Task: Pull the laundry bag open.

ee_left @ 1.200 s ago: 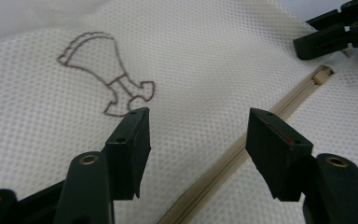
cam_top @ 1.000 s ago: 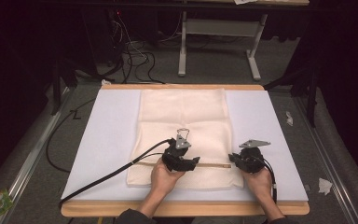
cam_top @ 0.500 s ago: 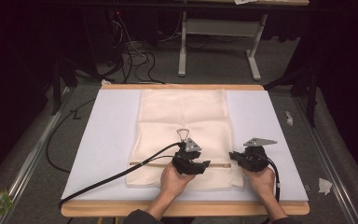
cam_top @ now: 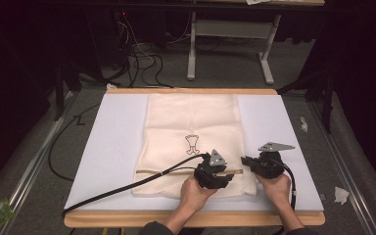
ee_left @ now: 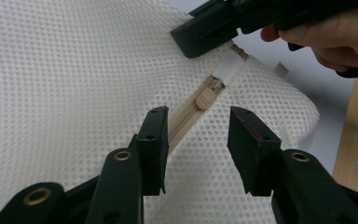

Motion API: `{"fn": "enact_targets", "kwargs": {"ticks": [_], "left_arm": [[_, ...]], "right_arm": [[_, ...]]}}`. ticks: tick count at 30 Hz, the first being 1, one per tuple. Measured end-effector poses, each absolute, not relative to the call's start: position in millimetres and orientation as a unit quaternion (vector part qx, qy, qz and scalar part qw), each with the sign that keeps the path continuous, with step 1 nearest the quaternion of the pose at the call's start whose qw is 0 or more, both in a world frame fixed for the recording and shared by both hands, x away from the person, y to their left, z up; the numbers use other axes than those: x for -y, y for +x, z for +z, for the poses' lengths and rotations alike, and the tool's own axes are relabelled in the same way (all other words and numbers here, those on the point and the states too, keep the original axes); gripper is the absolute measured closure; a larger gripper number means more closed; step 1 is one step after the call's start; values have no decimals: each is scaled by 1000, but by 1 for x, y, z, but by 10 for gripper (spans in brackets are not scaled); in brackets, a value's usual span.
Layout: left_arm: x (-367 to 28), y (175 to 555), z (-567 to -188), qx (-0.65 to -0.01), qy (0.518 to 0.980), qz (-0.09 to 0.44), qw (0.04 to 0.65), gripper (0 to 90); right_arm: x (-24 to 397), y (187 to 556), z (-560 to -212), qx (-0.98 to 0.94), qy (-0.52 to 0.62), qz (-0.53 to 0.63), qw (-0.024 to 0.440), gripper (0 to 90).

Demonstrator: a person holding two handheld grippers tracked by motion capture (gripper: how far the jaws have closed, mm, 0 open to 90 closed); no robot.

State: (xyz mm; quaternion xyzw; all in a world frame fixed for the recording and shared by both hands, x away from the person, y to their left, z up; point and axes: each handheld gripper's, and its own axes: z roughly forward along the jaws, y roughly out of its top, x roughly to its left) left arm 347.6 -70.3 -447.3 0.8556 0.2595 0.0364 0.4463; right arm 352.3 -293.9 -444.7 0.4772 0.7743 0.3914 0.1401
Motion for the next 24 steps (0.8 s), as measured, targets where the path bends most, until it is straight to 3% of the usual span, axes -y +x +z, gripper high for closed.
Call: {"fn": "enact_targets", "kwargs": {"ticks": [24], "left_arm": [[90,355,-467,-278,859,28,430,624]], "right_arm": [[288,352,-439,-773,470,407,128,881]]}}
